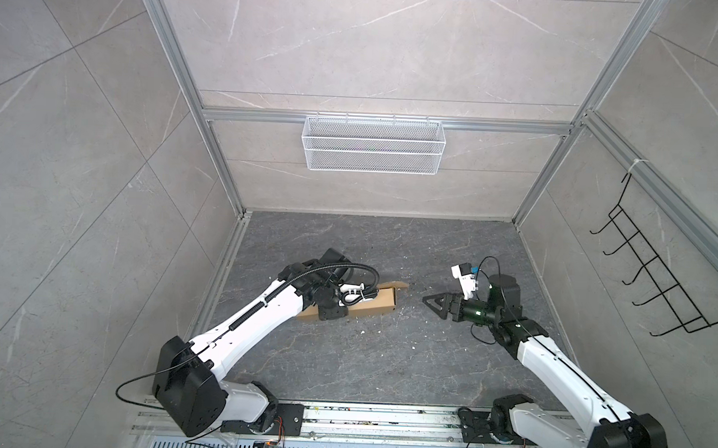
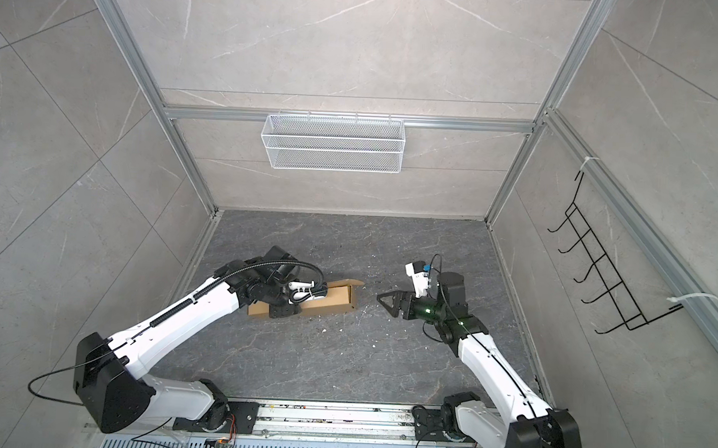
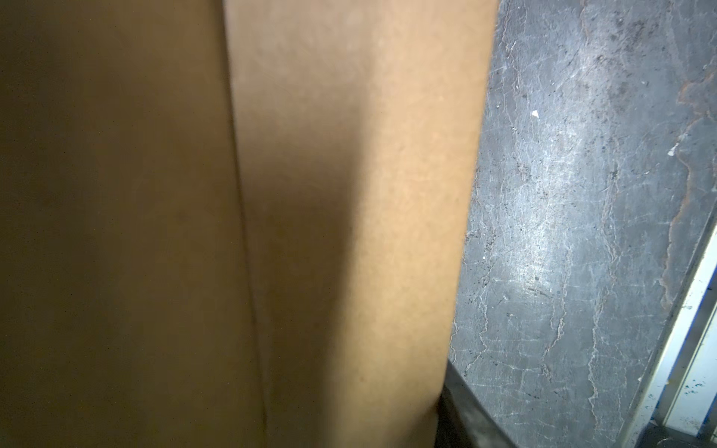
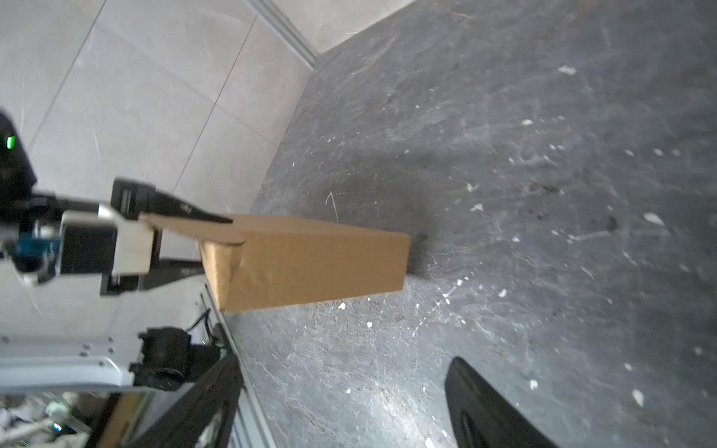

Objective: Fold the paper box

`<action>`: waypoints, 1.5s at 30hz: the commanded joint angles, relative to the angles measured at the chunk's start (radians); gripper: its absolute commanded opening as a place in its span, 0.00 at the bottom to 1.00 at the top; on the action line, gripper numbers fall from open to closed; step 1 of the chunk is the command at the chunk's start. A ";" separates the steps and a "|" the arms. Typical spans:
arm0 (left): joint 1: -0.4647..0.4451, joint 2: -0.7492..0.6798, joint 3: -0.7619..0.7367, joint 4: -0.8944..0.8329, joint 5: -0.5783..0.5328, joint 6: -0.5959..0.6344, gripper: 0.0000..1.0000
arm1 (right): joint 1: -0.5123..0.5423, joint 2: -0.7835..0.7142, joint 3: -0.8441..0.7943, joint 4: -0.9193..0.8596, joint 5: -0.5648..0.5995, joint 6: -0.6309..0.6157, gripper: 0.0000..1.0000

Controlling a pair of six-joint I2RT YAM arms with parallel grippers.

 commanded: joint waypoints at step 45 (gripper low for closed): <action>0.040 0.254 0.217 -0.116 0.137 0.046 0.51 | 0.334 0.510 -0.014 0.759 0.242 -0.604 0.58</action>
